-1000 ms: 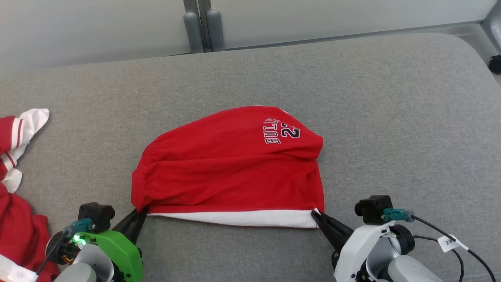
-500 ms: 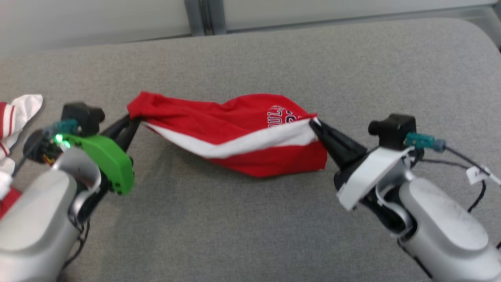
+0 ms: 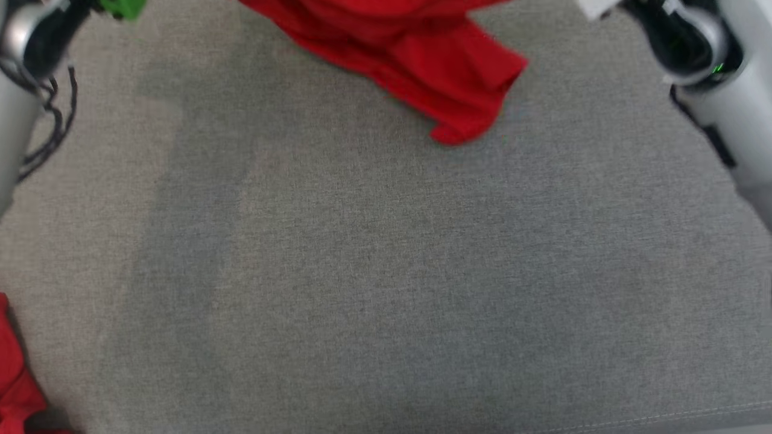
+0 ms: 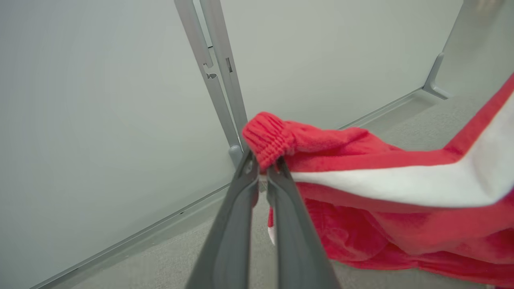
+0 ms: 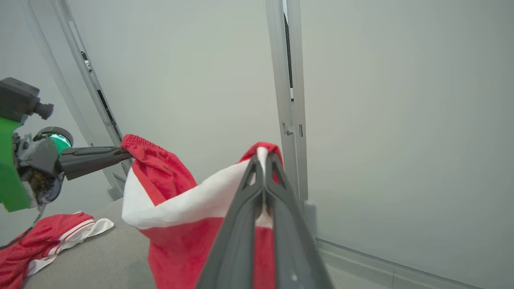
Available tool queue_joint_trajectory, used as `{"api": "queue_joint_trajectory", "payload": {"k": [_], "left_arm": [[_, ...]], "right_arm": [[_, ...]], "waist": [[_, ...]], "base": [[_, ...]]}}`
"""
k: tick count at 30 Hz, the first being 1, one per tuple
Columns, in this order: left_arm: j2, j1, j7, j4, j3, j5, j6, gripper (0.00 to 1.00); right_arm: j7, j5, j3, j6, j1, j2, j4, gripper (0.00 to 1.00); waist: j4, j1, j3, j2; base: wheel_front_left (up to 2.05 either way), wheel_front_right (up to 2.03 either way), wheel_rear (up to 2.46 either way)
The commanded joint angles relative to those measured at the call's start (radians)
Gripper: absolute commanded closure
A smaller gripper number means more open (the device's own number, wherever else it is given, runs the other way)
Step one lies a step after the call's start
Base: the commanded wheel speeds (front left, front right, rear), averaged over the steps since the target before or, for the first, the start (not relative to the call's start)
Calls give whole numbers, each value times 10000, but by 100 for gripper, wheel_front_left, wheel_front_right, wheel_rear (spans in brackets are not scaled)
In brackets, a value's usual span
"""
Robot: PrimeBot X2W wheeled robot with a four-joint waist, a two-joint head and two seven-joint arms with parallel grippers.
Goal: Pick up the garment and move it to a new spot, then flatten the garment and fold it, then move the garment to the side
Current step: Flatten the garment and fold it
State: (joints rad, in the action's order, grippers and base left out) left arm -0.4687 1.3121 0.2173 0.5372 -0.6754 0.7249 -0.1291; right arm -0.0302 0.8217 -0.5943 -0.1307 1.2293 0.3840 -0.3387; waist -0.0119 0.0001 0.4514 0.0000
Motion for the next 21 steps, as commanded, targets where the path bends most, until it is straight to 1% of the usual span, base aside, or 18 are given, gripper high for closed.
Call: {"api": "queue_joint_trajectory", "payload": {"k": [1, 5, 8, 12, 15, 17, 21], "left_arm": [[79, 582, -123, 173, 20, 140, -18, 100], [314, 2195, -491, 841, -60, 458, -19, 100], [555, 3215, -900, 1380, -98, 626, -19, 100], [826, 3945, -1218, 2117, -249, 794, -20, 100], [938, 4099, -1441, 2479, -511, 956, -20, 100], [1023, 3824, -1587, 2670, -816, 1088, -20, 100], [995, 2814, -1782, 2923, -1535, 1609, -21, 100]], "right_arm": [[-182, 203, 41, -1, 620, 43, -190, 100], [-619, 268, -99, -1, 2456, 325, -976, 100], [-938, 365, -233, -1, 3685, 413, -1601, 100], [-1094, 644, -635, -1, 4697, 442, -2394, 100], [-1226, 763, -1088, -1, 5034, 453, -2734, 100], [-1320, 887, -1447, -1, 4976, 472, -2927, 100], [-1490, 1173, -2543, -1, 4098, 581, -2891, 100]], "waist": [[80, -1, 1088, 0], [158, -1, 1426, 0], [198, -1, 1527, 0], [233, -1, 1529, 0], [211, -1, 1514, 0], [192, -1, 1488, 0], [140, -1, 1160, 0]], "base": [[0, 0, 0], [0, 0, 0], [0, 0, 0], [0, 0, 0], [0, 0, 0], [0, 0, 0], [0, 0, 0]]}}
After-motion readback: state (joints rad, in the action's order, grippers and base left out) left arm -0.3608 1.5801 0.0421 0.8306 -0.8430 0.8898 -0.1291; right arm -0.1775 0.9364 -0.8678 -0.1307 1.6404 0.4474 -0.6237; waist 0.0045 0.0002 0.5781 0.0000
